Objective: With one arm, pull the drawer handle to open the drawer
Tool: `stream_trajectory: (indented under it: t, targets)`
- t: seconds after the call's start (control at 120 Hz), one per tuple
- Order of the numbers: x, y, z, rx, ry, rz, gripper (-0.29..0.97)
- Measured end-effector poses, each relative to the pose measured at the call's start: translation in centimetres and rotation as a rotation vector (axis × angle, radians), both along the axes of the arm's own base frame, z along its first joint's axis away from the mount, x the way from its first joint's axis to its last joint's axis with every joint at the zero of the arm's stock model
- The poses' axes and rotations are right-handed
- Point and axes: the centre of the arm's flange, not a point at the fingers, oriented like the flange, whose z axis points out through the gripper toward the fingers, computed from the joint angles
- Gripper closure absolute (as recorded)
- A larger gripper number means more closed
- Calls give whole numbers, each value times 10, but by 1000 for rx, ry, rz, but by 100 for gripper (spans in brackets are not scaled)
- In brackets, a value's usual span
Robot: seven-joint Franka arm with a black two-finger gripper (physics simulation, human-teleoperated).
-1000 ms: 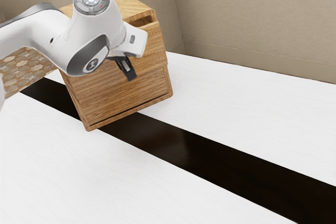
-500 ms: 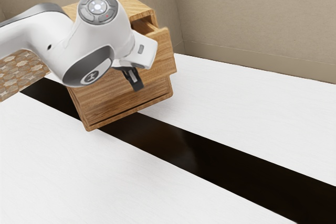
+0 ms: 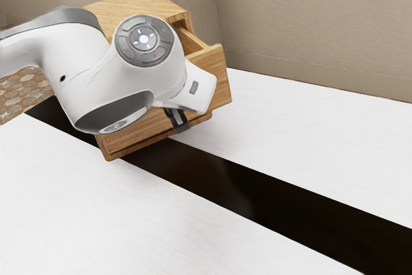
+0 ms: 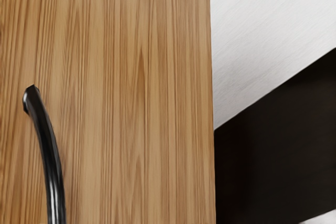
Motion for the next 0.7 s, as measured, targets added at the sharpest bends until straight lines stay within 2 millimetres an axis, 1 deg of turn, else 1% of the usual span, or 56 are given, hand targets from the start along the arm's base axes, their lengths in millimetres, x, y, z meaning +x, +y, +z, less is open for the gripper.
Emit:
stream_trajectory:
  t: [0.05,0.108,0.133,0.15,0.217,0.3,0.375,0.525,0.575,0.592,0.658,0.7]
  targets:
    - [-2,-5,0,6,-4,4,16]
    - [-6,-13,0,11,-8,7,25]
    - [-10,-19,0,18,-11,4,32]
    - [-13,-28,1,23,-15,-9,45]
    - [-24,-36,1,36,-22,-4,30]
    - [-37,-46,3,44,-33,4,19]
    - [-43,-54,4,51,-41,14,13]
    - [-44,-51,12,46,-64,58,6]
    - [-44,-53,27,17,-88,80,5]
    - [-43,-58,36,-5,-100,84,5]
    - [-45,-89,74,-103,-133,87,4]
    - [-42,-96,93,-202,-126,116,4]
